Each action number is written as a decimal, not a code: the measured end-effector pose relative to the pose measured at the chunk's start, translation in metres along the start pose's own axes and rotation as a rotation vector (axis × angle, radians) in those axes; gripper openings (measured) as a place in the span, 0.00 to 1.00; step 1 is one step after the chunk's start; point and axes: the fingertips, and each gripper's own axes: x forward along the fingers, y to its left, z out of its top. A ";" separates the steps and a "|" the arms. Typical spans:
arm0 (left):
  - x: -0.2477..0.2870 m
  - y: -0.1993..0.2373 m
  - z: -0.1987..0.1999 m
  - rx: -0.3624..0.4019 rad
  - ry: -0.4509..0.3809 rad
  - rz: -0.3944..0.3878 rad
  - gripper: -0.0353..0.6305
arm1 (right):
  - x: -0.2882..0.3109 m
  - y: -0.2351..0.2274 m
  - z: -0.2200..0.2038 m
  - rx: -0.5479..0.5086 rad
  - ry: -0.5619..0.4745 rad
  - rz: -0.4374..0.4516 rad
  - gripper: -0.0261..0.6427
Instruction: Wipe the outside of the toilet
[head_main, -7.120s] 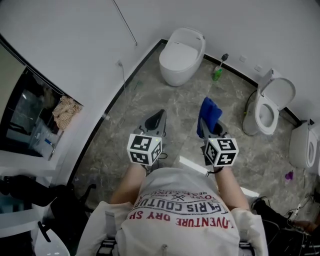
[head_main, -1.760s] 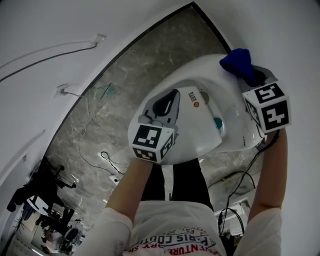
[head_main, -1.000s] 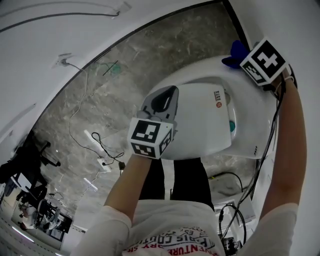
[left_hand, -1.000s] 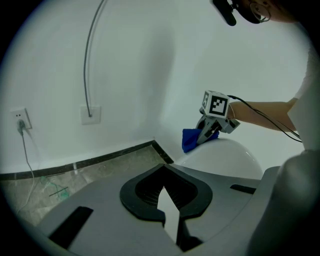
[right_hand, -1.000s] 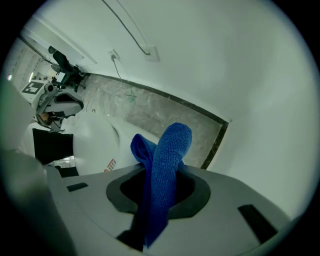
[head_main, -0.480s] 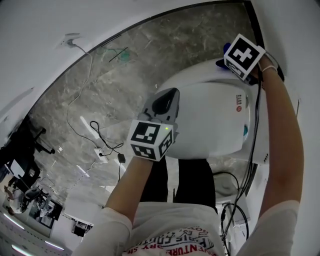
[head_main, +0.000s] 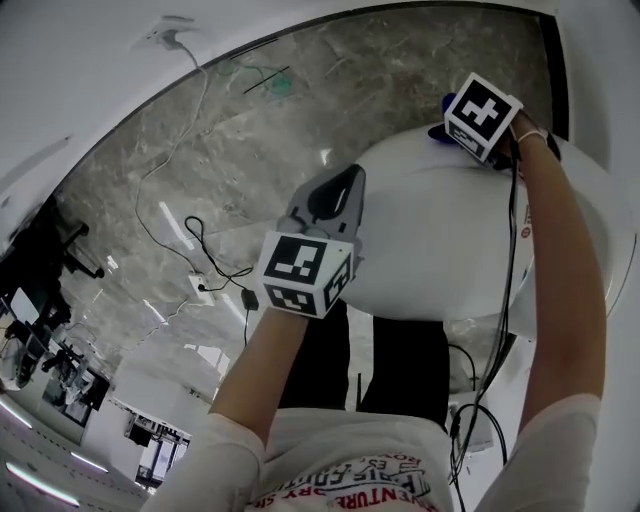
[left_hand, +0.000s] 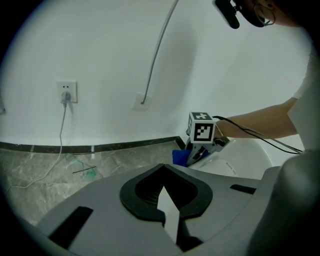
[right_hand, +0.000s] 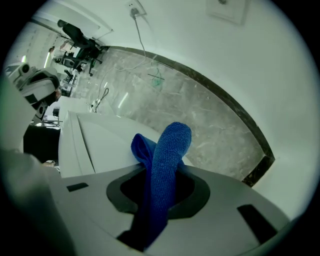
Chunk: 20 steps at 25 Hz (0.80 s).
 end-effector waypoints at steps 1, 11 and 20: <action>-0.004 0.007 -0.004 -0.006 -0.002 0.011 0.06 | 0.003 0.005 0.006 -0.011 -0.005 0.010 0.15; -0.033 0.060 -0.055 -0.088 -0.006 0.069 0.06 | 0.025 0.062 0.065 -0.097 -0.055 0.123 0.15; -0.065 0.082 -0.084 -0.180 -0.105 0.147 0.06 | 0.036 0.121 0.110 -0.248 -0.075 0.143 0.15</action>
